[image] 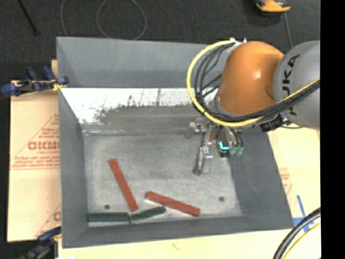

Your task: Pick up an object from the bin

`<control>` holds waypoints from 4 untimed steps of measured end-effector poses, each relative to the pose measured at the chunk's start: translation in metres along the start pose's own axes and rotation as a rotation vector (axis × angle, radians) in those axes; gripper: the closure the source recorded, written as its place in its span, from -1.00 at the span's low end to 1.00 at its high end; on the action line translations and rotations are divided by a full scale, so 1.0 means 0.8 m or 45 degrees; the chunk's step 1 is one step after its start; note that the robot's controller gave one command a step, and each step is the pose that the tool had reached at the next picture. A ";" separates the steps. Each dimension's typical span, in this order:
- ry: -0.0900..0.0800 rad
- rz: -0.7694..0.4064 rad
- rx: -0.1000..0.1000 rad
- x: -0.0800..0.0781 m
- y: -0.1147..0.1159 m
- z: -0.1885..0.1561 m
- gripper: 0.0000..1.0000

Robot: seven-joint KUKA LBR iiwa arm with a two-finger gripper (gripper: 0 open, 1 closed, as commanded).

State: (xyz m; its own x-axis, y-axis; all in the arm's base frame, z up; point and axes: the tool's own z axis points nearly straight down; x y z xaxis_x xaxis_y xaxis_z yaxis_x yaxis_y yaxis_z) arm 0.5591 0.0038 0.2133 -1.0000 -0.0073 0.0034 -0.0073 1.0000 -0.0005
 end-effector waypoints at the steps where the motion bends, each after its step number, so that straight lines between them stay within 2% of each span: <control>1: -0.001 -0.232 -0.003 0.003 0.126 0.117 -1.00; 2: 0.002 -0.366 0.001 0.075 0.071 0.178 -1.00; 3: -0.008 -0.365 0.001 0.071 0.073 0.175 1.00; 4: -0.003 -0.662 0.001 0.106 0.090 0.150 1.00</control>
Offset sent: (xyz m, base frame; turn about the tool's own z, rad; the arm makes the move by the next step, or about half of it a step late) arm -0.0025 0.0982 -0.0905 -0.1713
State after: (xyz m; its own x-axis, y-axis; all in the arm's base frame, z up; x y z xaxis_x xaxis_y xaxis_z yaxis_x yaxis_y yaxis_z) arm 0.4736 0.0750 0.0938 -0.8643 -0.5030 0.0012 -0.5030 0.8643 0.0003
